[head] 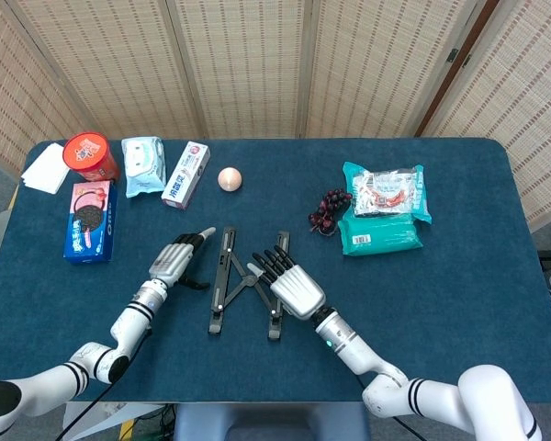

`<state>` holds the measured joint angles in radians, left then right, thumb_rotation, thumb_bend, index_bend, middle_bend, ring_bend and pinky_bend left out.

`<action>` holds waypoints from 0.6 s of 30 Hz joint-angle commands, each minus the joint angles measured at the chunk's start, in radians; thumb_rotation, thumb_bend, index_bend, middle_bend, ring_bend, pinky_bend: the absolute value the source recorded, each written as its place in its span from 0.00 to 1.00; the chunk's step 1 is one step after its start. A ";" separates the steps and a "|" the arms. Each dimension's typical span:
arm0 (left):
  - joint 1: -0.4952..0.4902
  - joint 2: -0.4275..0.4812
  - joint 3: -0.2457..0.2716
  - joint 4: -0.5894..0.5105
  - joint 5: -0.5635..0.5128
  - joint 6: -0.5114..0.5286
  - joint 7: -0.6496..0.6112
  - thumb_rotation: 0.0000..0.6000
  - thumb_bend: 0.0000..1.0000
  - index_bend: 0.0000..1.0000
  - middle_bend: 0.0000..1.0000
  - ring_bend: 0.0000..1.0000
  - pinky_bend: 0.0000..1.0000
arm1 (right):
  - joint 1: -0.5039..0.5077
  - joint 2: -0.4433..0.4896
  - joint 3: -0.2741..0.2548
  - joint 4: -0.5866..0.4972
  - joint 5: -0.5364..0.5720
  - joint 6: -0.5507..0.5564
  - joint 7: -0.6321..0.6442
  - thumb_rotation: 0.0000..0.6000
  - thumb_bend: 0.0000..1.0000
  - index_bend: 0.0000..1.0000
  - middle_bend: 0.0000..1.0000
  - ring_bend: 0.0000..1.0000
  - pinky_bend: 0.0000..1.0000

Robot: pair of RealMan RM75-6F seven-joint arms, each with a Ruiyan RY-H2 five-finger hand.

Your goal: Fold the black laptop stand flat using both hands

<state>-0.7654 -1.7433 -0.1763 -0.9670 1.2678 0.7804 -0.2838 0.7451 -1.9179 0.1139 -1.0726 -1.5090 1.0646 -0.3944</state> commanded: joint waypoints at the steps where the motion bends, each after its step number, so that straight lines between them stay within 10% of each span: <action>1: -0.001 -0.005 0.000 0.009 0.004 0.000 -0.009 1.00 0.12 0.00 0.12 0.10 0.09 | 0.002 -0.005 0.003 0.004 0.001 0.001 -0.002 1.00 0.02 0.00 0.00 0.00 0.00; 18: 0.003 -0.012 -0.013 0.013 -0.013 -0.031 -0.056 1.00 0.12 0.00 0.12 0.10 0.09 | 0.020 -0.073 0.021 0.081 0.005 0.015 -0.008 1.00 0.02 0.00 0.00 0.00 0.00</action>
<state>-0.7627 -1.7550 -0.1891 -0.9542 1.2552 0.7498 -0.3398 0.7634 -1.9871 0.1328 -0.9955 -1.5046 1.0788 -0.4021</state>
